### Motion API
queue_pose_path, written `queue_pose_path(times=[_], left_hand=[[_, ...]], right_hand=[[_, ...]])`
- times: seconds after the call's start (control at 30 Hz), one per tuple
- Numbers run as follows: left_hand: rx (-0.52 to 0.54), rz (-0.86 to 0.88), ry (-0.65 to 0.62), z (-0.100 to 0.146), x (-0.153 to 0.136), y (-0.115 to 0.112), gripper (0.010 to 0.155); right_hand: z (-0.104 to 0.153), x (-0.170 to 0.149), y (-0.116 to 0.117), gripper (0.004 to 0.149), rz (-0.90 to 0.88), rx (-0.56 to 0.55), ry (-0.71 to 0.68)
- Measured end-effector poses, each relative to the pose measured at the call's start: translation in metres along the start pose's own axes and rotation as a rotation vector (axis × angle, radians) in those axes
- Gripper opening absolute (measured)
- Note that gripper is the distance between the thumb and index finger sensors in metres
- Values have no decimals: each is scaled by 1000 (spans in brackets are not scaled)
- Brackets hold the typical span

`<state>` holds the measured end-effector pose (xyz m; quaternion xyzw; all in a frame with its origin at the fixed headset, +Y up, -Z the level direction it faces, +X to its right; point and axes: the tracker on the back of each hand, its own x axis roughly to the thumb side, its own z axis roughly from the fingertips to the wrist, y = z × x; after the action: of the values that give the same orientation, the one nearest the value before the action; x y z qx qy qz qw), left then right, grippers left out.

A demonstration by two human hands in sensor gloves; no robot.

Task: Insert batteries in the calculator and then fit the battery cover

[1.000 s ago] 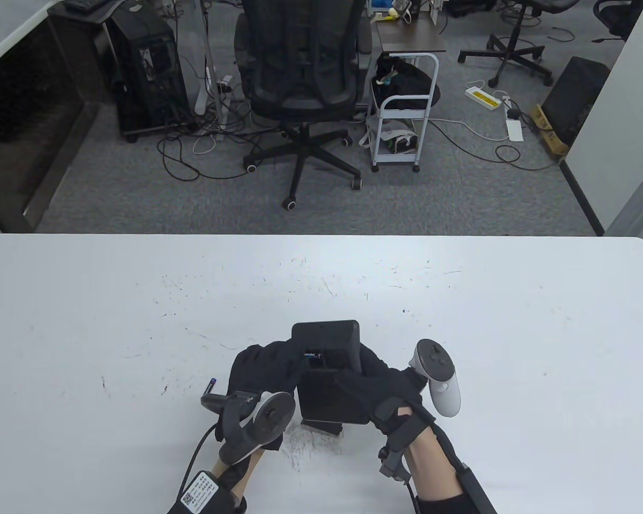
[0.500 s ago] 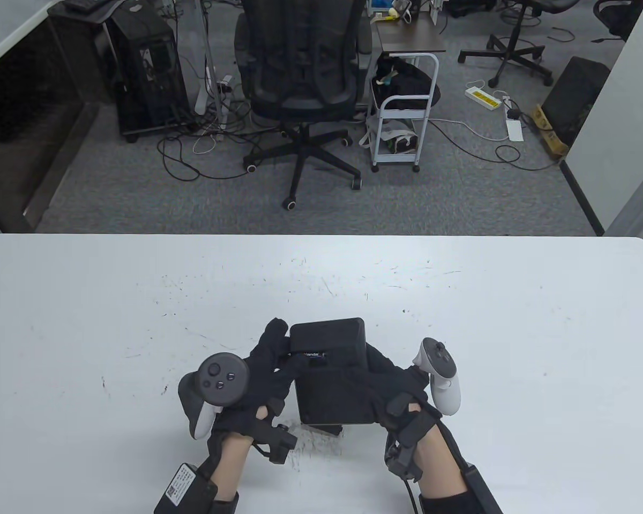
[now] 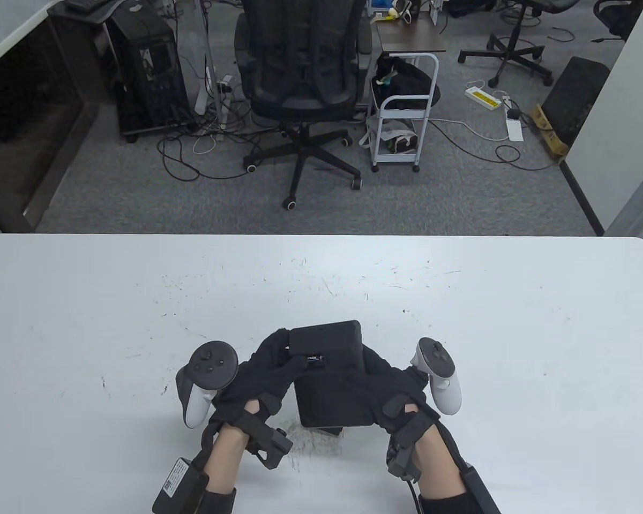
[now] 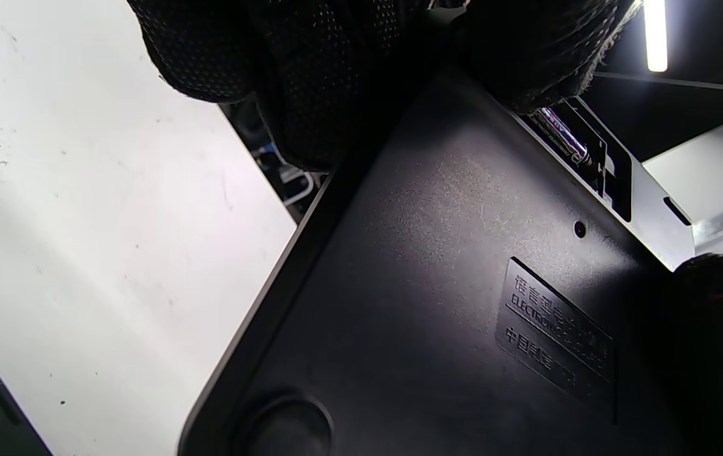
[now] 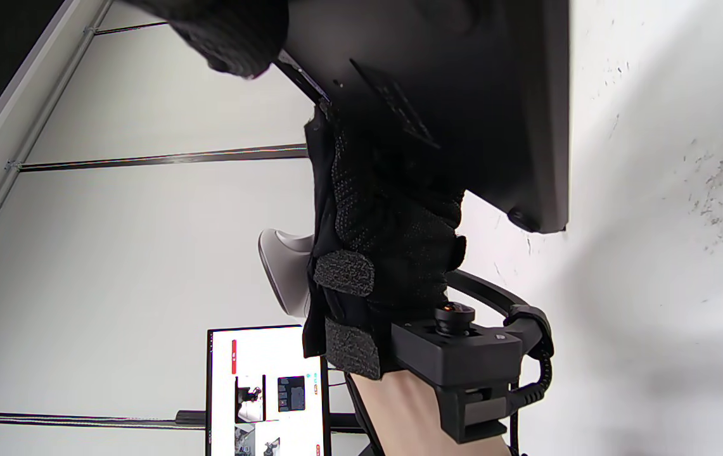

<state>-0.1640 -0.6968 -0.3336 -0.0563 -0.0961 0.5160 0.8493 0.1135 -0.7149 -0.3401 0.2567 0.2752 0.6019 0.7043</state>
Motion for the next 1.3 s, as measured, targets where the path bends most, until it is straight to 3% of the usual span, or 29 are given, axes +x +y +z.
queue_pose_path(times=[0.37,0.6,0.7,0.83,0.93,1.3], left_hand=[[34,-65,-50,4,5,7,72],[240,-537,-22,10,6,20,64],[270,-743,52,8,-1,30,62],[245,-954,178,2,-16,42,61],[161,-1107,313,-1,-31,47,64],[-25,-1219,580,-12,-76,42,64]], right_hand=[[3,3,-2,68,-59,-2,-16],[10,5,-10,68,-80,-49,-14],[12,5,-12,68,-100,-69,-14],[14,6,-15,68,-104,-76,-21],[15,8,-16,69,-103,-79,-23],[16,8,-18,69,-99,-85,-16]])
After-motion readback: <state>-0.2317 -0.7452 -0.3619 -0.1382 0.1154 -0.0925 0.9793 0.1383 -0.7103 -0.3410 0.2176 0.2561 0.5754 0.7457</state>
